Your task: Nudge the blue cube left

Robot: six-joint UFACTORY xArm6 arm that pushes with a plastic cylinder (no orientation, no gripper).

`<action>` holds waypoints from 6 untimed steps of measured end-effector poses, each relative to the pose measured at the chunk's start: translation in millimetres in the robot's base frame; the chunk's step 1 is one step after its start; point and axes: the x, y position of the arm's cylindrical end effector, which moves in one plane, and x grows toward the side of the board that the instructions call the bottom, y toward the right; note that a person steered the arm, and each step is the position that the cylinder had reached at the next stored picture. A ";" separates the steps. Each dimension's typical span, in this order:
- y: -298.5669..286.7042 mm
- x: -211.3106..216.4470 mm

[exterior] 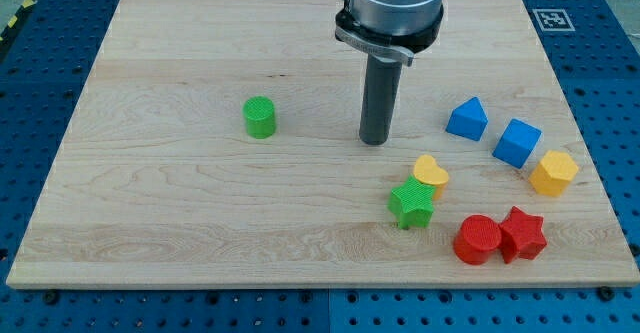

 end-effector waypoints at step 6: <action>123.1 47.9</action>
